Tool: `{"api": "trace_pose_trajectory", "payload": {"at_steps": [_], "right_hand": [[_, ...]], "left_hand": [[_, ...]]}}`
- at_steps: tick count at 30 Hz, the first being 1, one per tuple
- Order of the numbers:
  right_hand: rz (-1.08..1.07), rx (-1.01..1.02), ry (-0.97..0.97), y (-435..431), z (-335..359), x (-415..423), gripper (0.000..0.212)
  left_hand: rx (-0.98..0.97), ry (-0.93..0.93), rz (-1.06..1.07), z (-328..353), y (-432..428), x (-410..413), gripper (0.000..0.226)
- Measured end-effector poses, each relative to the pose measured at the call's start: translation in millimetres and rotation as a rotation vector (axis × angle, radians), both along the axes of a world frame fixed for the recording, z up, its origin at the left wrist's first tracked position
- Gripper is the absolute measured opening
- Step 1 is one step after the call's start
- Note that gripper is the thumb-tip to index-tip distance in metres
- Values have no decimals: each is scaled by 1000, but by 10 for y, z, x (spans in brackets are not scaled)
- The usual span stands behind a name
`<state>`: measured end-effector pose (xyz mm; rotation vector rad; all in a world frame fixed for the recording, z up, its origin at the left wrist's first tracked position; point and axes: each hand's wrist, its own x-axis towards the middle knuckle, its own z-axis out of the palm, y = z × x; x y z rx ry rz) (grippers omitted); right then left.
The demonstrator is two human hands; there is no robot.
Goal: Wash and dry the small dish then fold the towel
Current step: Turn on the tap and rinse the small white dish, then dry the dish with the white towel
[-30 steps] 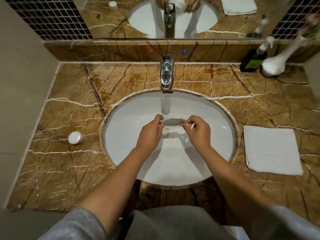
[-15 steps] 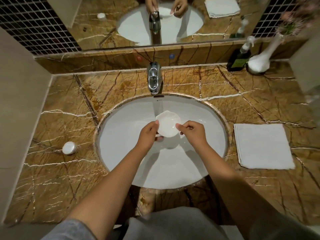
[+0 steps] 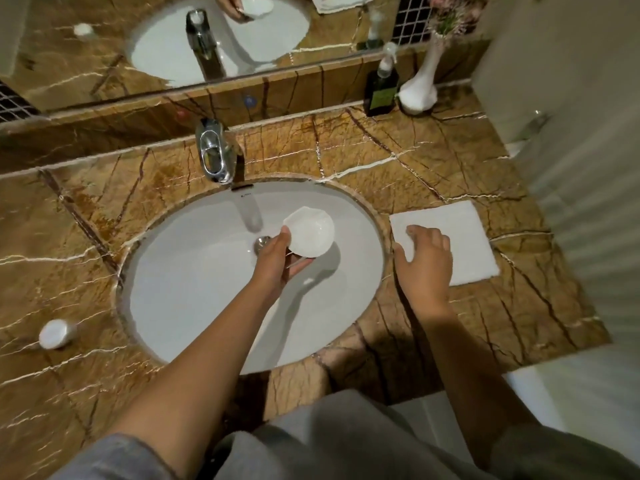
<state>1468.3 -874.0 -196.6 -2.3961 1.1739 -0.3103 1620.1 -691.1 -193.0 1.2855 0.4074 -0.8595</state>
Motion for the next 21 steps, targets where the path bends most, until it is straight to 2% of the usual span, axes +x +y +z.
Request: {"api": "trace_pose_trajectory", "payload": {"at_steps": [4,8,13,15,19,21], "right_hand": [[56,-97,129,-10,-59,-80,45],[48,-128,92,-15,-107,-88,38],[112,-197,144,-98,-81,-13,35],[56,-88,78,-223,-24,3,38],[-312,464,-240,-685,176,-123,23],[-443,585,-273,-927,240,-230,23]], "left_hand": [[-15,30,-15,-9,-227,-96,15],[-11,19,-74,-4,-377,-175,25],[-27,5,-114,37,-472,-248,27],[-28,6,-137,38,-492,-280,33],[-17,10,-157,35,-533,-314,48],[-11,0,-161,30,-554,-317,50]]}}
